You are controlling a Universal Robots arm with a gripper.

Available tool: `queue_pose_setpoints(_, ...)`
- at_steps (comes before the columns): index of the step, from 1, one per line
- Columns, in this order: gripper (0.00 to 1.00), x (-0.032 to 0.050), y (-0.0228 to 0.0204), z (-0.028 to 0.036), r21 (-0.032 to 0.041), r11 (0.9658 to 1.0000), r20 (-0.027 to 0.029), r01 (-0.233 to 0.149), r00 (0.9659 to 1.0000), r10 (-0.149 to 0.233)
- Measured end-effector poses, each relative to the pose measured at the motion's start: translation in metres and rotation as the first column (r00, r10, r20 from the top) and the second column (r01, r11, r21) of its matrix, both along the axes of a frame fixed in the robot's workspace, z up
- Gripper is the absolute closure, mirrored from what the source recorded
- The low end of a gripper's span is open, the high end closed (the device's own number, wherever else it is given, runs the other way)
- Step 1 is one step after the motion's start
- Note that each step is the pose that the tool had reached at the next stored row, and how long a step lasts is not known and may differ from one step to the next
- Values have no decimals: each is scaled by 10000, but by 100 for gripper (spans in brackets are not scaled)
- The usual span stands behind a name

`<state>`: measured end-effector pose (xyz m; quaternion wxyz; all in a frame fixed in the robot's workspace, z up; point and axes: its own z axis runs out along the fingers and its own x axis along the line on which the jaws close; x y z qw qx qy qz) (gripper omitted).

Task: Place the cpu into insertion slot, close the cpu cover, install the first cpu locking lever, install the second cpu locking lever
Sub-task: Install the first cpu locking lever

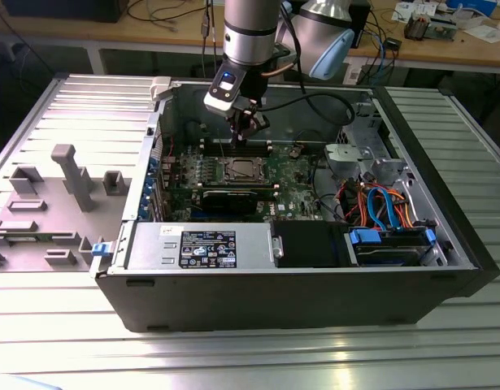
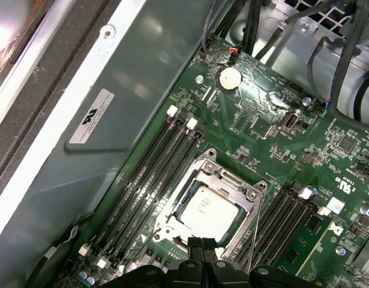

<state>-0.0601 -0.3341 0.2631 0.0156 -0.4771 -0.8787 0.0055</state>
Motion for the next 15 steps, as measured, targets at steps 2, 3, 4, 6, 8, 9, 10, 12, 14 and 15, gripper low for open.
queue_pose_setpoints(2, 89, 0, 0, 0, 0, 10000, 0, -38, 10000, 38)
queue_pose_setpoints(3, 89, 0, 0, 0, 0, 10000, 0, -55, 10000, 55)
queue_pose_setpoints(4, 89, 0, 0, 0, 0, 10000, 1, -73, 10000, 73)
queue_pose_setpoints(6, 89, 0, 0, 0, 0, 9999, 0, -130, 9999, 130)
queue_pose_setpoints(8, 89, 0, 0, 0, -1, 9998, 0, -180, 9998, 180)
queue_pose_setpoints(9, 89, 0, 0, 0, 0, 9997, 0, -233, 9997, 233)
queue_pose_setpoints(10, 89, 0, 0, 0, 0, 9997, 0, -262, 9997, 262)
queue_pose_setpoints(12, 89, 0, 0, 0, 0, 9994, 0, -345, 9994, 345)
queue_pose_setpoints(14, 89, 1, 0, 0, 0, 9991, 0, -419, 9991, 419)
queue_pose_setpoints(15, 89, 1, 0, 0, 1, 9988, 0, -487, 9988, 487)
